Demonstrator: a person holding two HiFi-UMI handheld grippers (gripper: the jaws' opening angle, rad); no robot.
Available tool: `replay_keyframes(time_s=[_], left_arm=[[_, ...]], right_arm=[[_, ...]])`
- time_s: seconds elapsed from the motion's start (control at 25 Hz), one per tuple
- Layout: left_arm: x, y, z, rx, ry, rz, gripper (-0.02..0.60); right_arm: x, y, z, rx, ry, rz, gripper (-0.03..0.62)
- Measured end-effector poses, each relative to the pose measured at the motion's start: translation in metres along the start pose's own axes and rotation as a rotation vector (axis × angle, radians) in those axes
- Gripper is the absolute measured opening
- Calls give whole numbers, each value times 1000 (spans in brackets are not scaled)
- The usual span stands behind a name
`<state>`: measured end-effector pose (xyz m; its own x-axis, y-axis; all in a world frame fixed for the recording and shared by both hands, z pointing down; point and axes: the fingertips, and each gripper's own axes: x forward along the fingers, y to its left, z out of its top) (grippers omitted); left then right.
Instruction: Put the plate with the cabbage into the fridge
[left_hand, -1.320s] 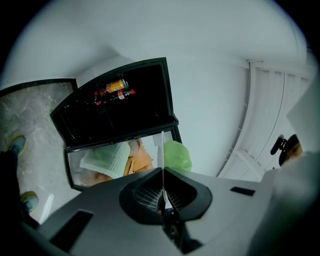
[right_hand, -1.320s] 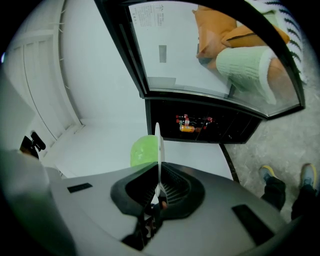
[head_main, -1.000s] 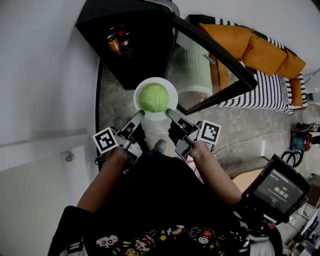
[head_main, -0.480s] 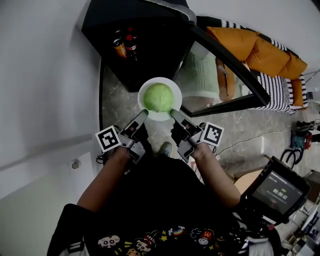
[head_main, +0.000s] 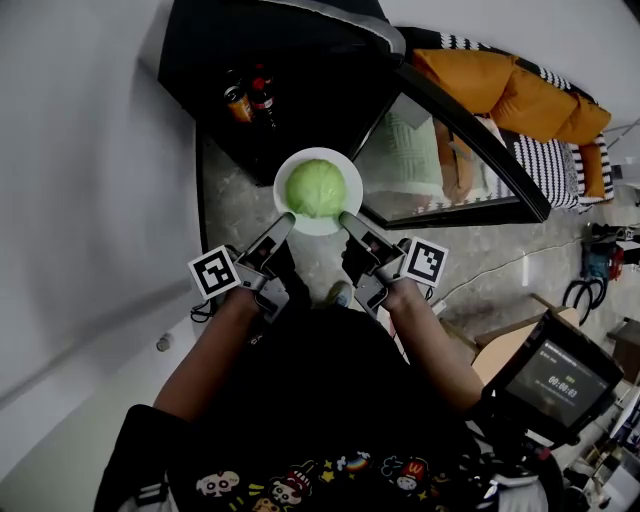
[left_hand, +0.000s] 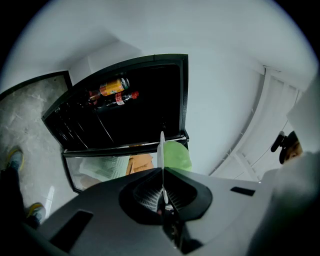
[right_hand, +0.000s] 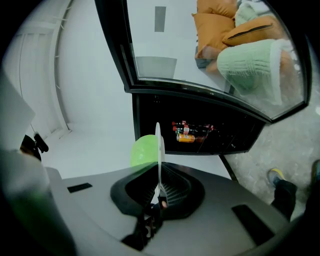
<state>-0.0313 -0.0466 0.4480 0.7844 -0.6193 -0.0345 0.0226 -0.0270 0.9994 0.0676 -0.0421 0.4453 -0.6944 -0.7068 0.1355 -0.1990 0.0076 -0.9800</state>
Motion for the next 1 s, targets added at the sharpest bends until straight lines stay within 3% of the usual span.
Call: replay_keyframes(time_s=[0.32, 1.0], left_arm=[[-4, -7, -2, 38, -32, 4, 9], [4, -5, -1, 34, 66, 38, 9]], right_arm=[[1, 2, -2, 4, 16, 42, 17], [-3, -2, -1, 27, -30, 12, 17]])
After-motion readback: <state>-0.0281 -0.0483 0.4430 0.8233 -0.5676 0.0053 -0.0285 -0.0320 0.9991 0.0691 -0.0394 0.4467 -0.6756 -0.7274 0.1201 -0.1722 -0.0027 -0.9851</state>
